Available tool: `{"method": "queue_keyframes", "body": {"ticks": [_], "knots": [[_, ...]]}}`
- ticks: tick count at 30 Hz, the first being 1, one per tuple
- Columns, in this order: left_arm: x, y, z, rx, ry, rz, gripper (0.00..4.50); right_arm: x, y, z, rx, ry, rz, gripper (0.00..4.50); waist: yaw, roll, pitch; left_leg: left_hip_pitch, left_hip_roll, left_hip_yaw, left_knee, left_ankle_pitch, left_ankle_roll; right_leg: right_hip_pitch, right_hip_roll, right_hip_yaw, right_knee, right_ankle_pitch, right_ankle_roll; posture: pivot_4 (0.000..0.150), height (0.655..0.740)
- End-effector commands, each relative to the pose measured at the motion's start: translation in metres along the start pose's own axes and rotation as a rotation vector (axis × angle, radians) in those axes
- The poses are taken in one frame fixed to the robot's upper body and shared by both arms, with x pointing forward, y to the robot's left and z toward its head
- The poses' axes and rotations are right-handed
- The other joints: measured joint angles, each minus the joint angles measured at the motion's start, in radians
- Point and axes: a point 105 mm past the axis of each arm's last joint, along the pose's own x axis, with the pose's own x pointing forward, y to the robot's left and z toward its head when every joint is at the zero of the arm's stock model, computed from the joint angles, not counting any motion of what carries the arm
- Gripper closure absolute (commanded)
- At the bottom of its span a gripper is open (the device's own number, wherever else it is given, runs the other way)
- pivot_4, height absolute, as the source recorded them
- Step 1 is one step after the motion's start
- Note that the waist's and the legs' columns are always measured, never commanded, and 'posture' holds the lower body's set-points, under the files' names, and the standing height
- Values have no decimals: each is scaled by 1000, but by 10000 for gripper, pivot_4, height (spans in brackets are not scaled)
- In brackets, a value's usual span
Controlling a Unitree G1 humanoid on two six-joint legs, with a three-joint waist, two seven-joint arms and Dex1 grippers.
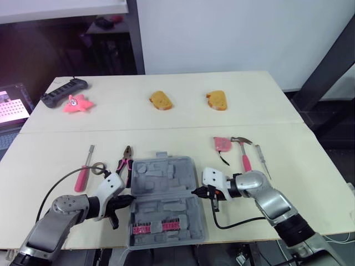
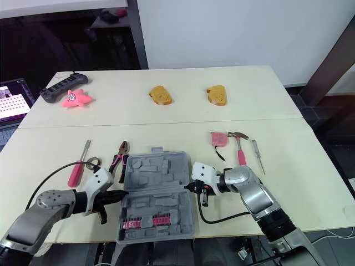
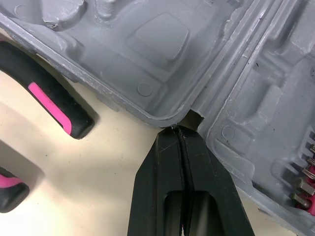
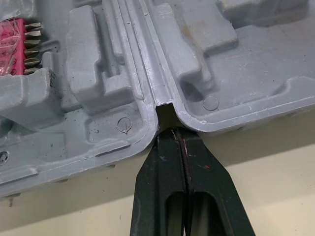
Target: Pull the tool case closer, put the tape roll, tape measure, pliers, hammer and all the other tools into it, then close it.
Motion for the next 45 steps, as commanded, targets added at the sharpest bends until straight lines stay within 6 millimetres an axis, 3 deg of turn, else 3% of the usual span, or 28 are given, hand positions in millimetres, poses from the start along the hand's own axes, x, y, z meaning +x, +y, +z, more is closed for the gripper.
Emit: {"method": "queue_keyframes", "body": {"ticks": [1,11,26,34,45], "knots": [[-2,-5,4,14,-16,-18,45000,3,7,14,-32,-43,25,44711,-1,0,0,0,0,0,0,0,0,0,0,0,0,0,0,1500,7398],[-12,-7,-1,21,12,-30,45000,7,21,13,-1,-40,79,44711,-2,0,0,0,0,0,0,0,0,0,0,0,0,0,0,1500,7398],[-10,-24,-8,-19,29,-86,45000,1,34,0,69,1,126,44711,0,0,0,0,0,0,-1,0,0,0,0,0,-2,0,0,1500,7398],[-10,-23,-10,-30,33,-76,45000,1,38,-2,93,6,139,44711,0,-1,0,0,0,0,0,0,0,0,0,0,-2,0,0,1500,7398],[-14,-16,-13,-31,41,-47,45000,-10,27,-11,85,37,94,44711,0,-1,0,0,0,0,0,0,0,0,0,0,-3,0,0,1500,7398]]}}
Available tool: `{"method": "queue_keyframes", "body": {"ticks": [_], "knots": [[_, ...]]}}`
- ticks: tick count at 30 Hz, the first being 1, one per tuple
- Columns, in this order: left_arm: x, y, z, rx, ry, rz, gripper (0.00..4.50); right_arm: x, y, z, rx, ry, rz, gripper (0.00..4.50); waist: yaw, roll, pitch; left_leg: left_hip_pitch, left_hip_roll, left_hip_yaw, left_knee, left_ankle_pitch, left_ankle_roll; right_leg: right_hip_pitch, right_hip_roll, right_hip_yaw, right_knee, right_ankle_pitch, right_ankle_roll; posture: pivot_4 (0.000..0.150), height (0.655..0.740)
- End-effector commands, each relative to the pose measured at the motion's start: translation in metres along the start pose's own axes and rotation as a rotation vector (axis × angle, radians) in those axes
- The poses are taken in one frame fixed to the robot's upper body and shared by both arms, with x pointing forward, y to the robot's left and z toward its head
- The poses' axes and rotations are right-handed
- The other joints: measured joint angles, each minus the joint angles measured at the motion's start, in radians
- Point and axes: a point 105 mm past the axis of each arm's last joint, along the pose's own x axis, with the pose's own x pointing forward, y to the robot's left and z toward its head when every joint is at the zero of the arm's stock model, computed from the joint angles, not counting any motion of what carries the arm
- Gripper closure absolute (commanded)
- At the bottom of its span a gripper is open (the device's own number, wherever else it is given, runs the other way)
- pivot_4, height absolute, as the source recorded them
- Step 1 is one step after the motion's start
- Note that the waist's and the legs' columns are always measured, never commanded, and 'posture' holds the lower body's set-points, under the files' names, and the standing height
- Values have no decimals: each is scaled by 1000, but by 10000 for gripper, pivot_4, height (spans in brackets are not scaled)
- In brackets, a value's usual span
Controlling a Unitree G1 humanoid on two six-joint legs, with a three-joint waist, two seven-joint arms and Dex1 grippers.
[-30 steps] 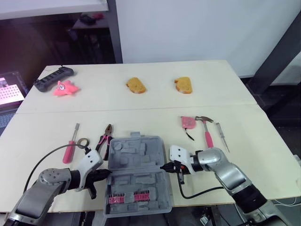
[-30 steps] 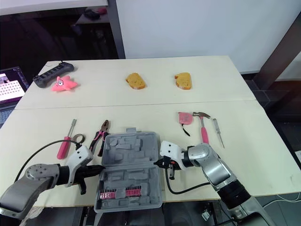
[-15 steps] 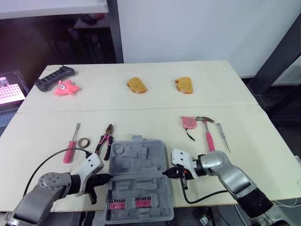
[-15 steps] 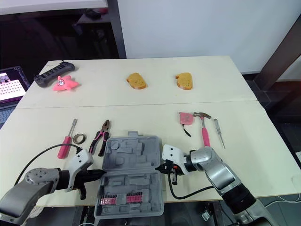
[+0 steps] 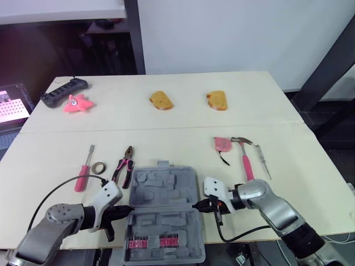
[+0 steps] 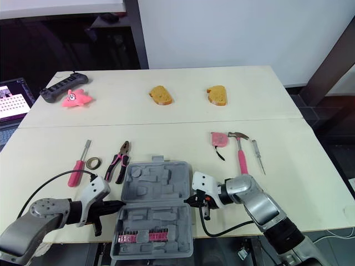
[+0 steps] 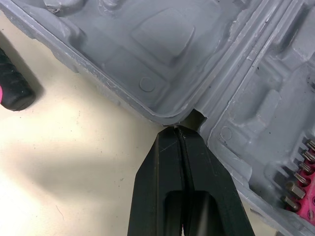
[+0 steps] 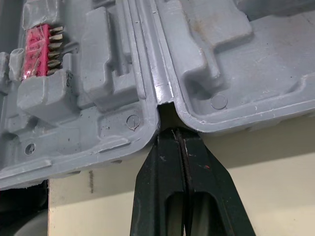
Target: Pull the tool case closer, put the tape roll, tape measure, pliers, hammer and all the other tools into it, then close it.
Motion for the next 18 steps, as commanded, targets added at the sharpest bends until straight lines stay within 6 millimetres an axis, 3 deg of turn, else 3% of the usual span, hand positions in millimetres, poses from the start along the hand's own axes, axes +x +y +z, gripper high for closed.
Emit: {"method": "queue_keyframes", "body": {"ticks": [1,4,8,9,10,13,18], "knots": [[-6,5,1,8,-5,30,45000,-12,-8,-5,-1,16,-27,44711,0,0,0,0,0,0,0,0,0,0,0,0,0,0,0,1500,7398],[-20,23,-1,0,-18,123,45000,-33,-21,-12,-1,35,-92,44711,1,0,0,0,0,0,0,0,0,0,0,0,0,0,0,1500,7398],[-48,36,4,0,-95,194,45000,-62,-35,-7,22,-32,-172,44711,2,-1,1,0,0,0,0,0,0,0,0,0,0,-1,-2,1500,7398],[-57,38,5,0,-118,205,42447,-71,-36,-2,34,-68,-184,44996,2,-2,1,0,0,1,0,0,0,0,0,0,0,-1,-2,1500,7398],[-67,41,7,6,-139,221,39452,-80,-35,3,47,-110,-188,45000,1,-2,1,0,0,1,0,0,0,0,0,0,0,-1,-2,1500,7398],[-92,49,8,15,-180,259,26726,-100,-32,9,59,-167,-204,36416,1,-2,1,0,0,1,-1,0,0,-1,0,0,0,-1,-1,1500,7398],[-137,69,-7,62,-205,360,612,-155,-43,-8,96,-205,-382,10998,2,-2,1,0,0,2,-1,0,0,0,-1,1,-1,-2,-3,1500,7398]]}}
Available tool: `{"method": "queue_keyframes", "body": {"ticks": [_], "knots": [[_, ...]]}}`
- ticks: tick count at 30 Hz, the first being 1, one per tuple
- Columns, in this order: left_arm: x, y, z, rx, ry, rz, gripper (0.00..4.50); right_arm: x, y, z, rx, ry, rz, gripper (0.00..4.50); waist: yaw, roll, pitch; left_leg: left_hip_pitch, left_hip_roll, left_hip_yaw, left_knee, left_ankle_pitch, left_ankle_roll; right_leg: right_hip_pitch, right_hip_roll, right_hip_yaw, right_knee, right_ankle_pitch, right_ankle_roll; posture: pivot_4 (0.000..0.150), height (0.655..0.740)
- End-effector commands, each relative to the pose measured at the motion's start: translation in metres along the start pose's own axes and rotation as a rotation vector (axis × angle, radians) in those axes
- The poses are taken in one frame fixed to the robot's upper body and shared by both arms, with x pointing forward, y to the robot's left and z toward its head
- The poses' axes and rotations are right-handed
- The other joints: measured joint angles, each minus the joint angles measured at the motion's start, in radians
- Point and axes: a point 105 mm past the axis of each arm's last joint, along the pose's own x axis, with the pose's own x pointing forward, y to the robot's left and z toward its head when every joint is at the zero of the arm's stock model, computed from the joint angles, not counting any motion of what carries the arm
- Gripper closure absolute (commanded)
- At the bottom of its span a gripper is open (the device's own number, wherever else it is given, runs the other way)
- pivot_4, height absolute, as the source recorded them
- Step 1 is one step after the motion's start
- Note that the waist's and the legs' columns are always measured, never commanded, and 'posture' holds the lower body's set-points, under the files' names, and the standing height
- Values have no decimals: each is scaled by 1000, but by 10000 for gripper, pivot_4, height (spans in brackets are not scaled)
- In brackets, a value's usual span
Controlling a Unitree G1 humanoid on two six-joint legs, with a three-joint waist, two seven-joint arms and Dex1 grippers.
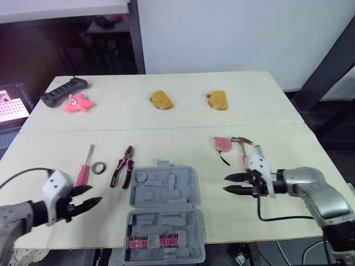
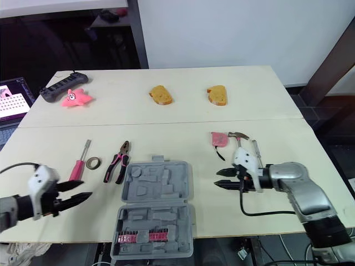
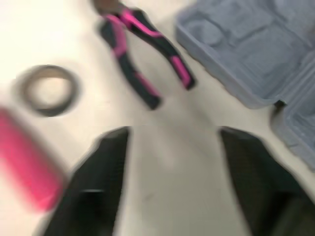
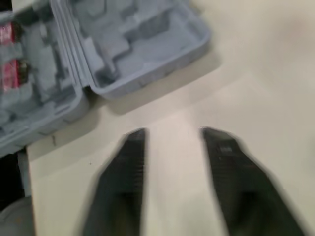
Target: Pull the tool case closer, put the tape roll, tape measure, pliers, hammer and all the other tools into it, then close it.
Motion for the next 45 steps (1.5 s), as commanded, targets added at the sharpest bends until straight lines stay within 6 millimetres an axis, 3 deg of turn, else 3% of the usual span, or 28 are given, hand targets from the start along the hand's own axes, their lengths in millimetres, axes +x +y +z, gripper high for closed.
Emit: {"method": "queue_keyframes", "body": {"ticks": [1,2,6,9,12,16,20,24,27,33,36,41,45], "knots": [[-33,27,-3,52,-22,98,0,-45,-24,1,-9,-43,-154,5007,1,-1,0,0,0,0,0,0,0,0,0,0,0,0,0,1500,7398],[-42,35,-6,55,-20,137,0,-57,-31,-4,-2,-44,-197,252,0,-1,1,0,0,1,1,0,0,0,0,0,0,0,-1,1500,7398],[-77,65,-25,61,8,289,0,-100,-51,-26,57,-42,-362,252,-3,-2,1,1,0,1,0,0,0,0,0,1,0,0,-1,1500,7398],[-93,75,-32,55,3,334,0,-124,-58,-42,92,-35,-439,252,-4,-2,1,1,0,3,0,0,0,-1,0,2,0,0,-1,1500,7398],[-96,77,-32,60,-15,336,0,-132,-62,-49,99,-34,-464,252,-5,-2,1,0,0,4,-1,0,0,-2,0,3,-1,0,-1,1500,7398],[-95,78,-27,62,-58,328,0,-132,-65,-42,91,-64,-461,252,-7,-2,1,1,0,4,-1,0,0,-2,0,3,0,0,-1,1500,7398],[-93,75,-23,66,-77,316,0,-120,-64,-26,73,-97,-405,252,-8,-2,1,1,0,5,-1,0,0,-2,0,3,0,0,-1,1500,7398],[-94,68,-14,67,-110,308,0,-93,-59,5,16,-108,-309,252,-7,-2,2,1,1,4,-2,0,0,-2,0,3,1,0,0,1500,7398],[-92,54,-10,44,-125,281,0,-67,-55,27,-35,-81,-230,252,-7,-2,2,1,1,5,-1,0,0,-2,0,4,1,0,0,1500,7398],[-92,32,-13,10,-126,278,0,-34,-34,59,-110,-84,-60,252,-2,-1,2,-1,1,3,-1,0,0,-2,0,2,0,0,1,1500,7400],[-91,9,-12,-11,-145,305,0,-9,-23,91,-158,-84,47,252,-8,-1,2,-1,0,-3,0,0,0,0,-2,-4,0,-1,2,1500,7400],[-83,-14,-10,-44,-141,311,0,2,-1,117,-254,-47,193,252,13,-3,2,-1,0,0,0,0,0,-2,-1,-1,0,-1,0,1500,7400],[-77,-20,-7,-64,-157,346,0,6,8,130,-316,-37,250,252,25,-4,3,-3,0,2,1,0,0,-3,-1,1,-1,-1,0,1500,7400]]}}
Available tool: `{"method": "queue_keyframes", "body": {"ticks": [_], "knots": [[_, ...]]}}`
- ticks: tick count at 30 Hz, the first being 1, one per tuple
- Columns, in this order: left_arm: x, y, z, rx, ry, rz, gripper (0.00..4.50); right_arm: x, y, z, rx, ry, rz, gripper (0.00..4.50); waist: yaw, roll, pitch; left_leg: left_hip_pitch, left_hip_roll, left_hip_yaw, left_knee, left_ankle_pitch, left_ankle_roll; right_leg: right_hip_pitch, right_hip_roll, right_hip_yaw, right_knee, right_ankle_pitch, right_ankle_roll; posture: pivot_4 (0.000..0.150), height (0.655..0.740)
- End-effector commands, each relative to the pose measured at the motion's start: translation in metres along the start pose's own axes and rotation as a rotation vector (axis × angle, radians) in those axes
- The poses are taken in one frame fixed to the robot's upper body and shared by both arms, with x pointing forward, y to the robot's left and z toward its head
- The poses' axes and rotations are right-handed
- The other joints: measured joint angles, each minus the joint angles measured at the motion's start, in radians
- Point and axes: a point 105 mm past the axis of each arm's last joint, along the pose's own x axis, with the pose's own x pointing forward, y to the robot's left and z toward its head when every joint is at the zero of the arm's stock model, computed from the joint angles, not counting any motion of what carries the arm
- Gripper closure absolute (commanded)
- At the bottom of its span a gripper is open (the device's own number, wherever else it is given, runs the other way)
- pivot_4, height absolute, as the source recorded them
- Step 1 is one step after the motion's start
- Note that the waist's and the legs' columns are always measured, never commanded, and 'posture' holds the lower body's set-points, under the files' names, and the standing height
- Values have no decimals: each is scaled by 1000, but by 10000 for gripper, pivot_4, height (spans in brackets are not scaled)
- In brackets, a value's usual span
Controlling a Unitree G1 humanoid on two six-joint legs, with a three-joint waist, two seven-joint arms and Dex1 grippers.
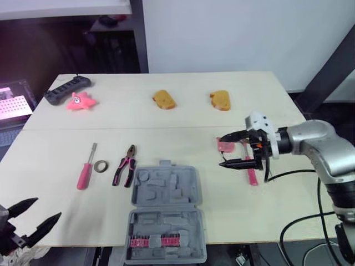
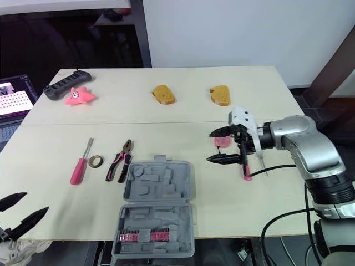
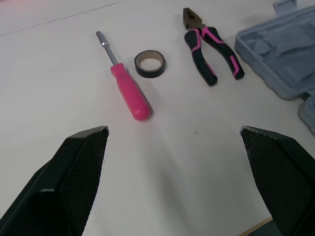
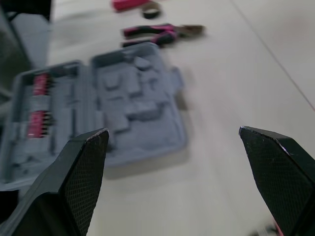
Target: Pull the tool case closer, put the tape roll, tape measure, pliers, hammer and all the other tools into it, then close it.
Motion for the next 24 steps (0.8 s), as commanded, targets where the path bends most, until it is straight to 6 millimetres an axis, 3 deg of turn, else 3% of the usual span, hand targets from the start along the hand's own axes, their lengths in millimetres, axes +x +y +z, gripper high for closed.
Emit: {"method": "queue_keyframes", "body": {"ticks": [1,9,13,16,20,24], "knots": [[3,-4,10,9,-29,38,0,0,6,18,-85,-3,47,252,0,0,0,0,0,0,0,0,0,-1,0,0,0,0,0,1500,7400],[18,-11,14,-40,-60,65,0,0,16,35,-110,-15,87,252,-2,-1,0,-4,0,0,0,0,0,-4,1,0,0,1,0,1500,7400],[34,3,21,-68,-87,97,0,-1,14,36,-110,-24,49,252,1,-1,0,-6,0,0,1,0,0,-5,0,0,0,1,0,1500,7400],[59,7,33,-52,-116,113,0,1,14,36,-105,-34,27,252,-1,-1,0,-6,0,-1,2,0,0,-5,1,-1,0,1,0,1500,7400],[97,17,38,-61,-33,102,0,6,17,37,-100,-51,11,252,0,-1,-1,-7,0,-3,2,0,0,-5,1,-2,1,3,2,1500,7400],[118,18,42,-43,66,-5,0,7,19,39,-97,-64,-11,252,-5,-1,-1,-9,0,-3,1,0,0,-8,1,-2,2,4,3,1500,7400]]}}
